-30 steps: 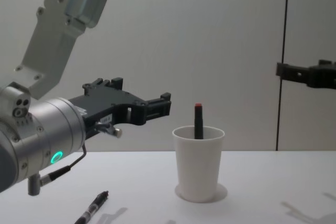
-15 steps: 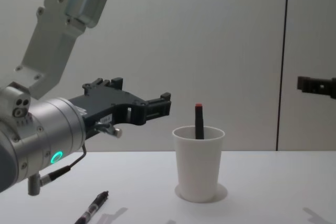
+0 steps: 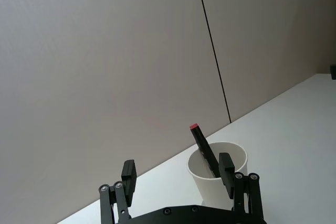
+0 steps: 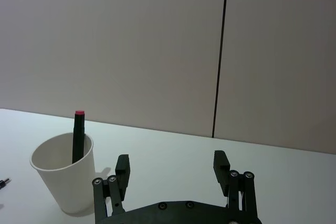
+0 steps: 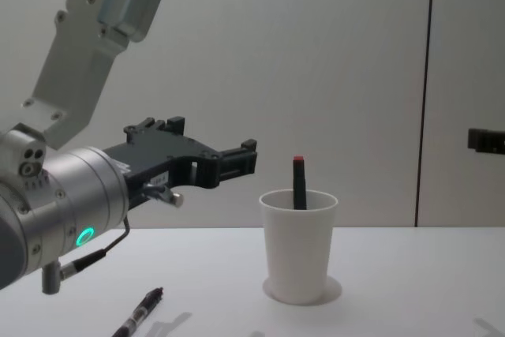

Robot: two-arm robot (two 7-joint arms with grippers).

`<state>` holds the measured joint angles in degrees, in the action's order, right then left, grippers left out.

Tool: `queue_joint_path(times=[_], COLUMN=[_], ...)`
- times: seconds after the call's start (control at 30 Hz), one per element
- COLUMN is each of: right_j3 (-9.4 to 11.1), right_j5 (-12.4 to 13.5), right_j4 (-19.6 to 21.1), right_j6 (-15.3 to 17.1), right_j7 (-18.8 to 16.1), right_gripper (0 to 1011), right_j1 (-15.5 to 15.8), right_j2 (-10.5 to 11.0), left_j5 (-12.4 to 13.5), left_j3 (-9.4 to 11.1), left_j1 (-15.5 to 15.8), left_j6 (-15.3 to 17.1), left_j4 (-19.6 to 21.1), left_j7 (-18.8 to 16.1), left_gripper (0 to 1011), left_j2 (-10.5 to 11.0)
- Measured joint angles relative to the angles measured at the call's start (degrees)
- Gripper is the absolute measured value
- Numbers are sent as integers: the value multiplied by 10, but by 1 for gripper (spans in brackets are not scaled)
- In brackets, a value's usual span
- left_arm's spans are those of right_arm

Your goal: Place the pen into the pen holder.

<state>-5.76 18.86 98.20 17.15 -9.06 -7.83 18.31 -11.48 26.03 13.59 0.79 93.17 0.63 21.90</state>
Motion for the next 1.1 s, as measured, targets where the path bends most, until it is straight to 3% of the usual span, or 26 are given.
queue_joint_path(times=[0.5,0.8,1.1], right_j3=[4,5,6], right_j5=[7,8,8], right_j4=[11,13,14], right_j6=[12,14,15], right_j7=[3,3,4], right_gripper=[1002,1002,1002], right_j1=[9,11,12], right_j2=[6,8,8], left_j5=[-1,6,17], left_j3=[-2,-5,-8], left_j1=[-1,-1,-1], left_j6=[10,37,85], left_j4=[2,8,19], left_j7=[2,5,-1], left_gripper=[1002,1000,1000], left_j2=[0,1,2])
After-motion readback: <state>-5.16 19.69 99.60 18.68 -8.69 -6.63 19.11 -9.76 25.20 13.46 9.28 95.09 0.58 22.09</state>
